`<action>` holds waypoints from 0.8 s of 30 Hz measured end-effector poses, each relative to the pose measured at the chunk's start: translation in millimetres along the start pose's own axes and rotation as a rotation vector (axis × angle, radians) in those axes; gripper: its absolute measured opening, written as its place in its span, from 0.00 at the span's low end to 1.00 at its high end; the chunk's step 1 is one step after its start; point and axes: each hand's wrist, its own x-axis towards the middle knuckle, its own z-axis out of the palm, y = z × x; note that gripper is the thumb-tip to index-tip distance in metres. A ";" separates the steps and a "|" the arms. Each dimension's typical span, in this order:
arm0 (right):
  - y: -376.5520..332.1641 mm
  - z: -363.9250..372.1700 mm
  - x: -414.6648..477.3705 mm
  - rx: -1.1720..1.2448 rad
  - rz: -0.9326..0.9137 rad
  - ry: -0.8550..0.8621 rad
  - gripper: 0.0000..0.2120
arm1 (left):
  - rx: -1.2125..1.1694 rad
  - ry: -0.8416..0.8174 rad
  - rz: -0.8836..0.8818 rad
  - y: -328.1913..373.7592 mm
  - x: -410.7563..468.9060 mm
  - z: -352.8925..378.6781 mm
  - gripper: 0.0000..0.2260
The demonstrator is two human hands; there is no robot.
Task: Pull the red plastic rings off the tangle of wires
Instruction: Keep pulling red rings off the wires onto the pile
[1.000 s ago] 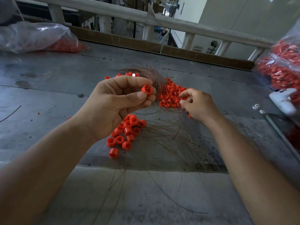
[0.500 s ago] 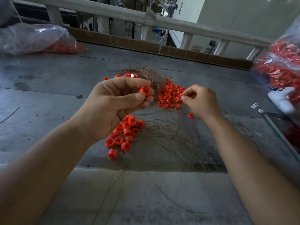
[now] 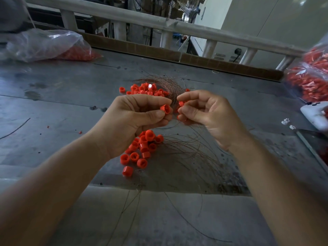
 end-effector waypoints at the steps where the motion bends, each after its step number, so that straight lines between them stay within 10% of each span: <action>1: -1.1 1.0 -0.9 0.009 -0.006 -0.001 0.05 | 0.006 0.000 -0.001 -0.1 0.1 0.1 0.11; 24: -4.7 15.5 -6.7 -0.022 -0.163 0.007 0.09 | 0.053 0.033 0.013 0.5 -0.5 1.3 0.08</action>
